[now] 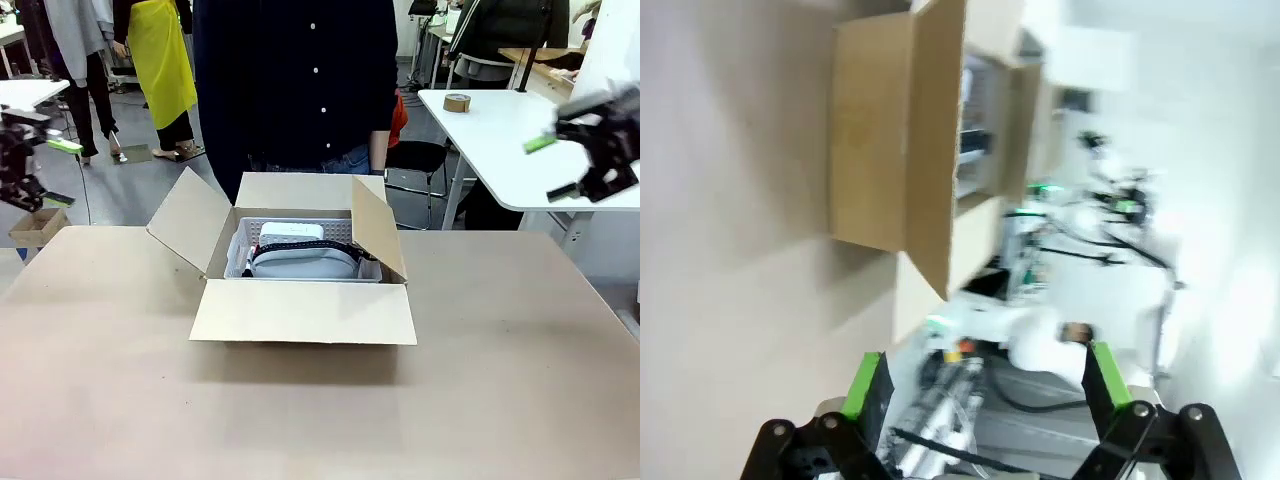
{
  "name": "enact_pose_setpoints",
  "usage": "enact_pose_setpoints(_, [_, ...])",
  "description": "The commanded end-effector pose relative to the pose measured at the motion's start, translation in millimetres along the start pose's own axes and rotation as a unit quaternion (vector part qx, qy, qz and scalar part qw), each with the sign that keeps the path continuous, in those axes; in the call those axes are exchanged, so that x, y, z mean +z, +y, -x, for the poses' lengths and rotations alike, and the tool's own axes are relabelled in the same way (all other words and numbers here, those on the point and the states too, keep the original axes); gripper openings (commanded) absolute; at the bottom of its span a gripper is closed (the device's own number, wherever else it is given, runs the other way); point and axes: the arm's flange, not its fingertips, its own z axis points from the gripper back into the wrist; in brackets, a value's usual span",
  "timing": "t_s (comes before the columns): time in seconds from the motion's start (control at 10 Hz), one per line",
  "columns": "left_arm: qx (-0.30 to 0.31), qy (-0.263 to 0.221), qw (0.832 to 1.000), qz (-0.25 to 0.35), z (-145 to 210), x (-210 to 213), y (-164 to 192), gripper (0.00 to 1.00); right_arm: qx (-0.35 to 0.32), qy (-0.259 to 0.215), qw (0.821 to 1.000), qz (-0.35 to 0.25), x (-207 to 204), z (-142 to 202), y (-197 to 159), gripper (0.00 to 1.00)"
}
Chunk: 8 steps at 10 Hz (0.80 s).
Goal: Pack the gift set into the box.
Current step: Lift both hands away from the flaps of the Package Box, then press and hold the closed box until the human finishes sealing it.
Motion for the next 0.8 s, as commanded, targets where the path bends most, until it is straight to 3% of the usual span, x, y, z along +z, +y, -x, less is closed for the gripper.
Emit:
enact_pose_setpoints(0.0, [0.076,-0.001,0.977,0.199,-29.2,-0.3,33.6,1.0,-0.095,0.001,0.987,-0.132,-6.4,-4.0,-67.3,1.0])
enact_pose_setpoints(0.1, [0.145,-0.011,0.976,0.16,-44.9,-6.9,39.2,1.0,-0.145,-0.016,0.984,-0.106,-14.9,-10.6,-77.5,1.0])
enact_pose_setpoints(0.2, [0.025,0.001,0.997,0.079,-3.0,9.6,29.0,1.0,-0.047,-0.004,0.996,-0.072,8.7,8.2,-40.7,1.0])
enact_pose_setpoints(0.7, [0.025,0.001,0.997,0.079,-3.0,9.6,29.0,1.0,-0.047,-0.004,0.996,-0.072,8.7,8.2,-40.7,1.0])
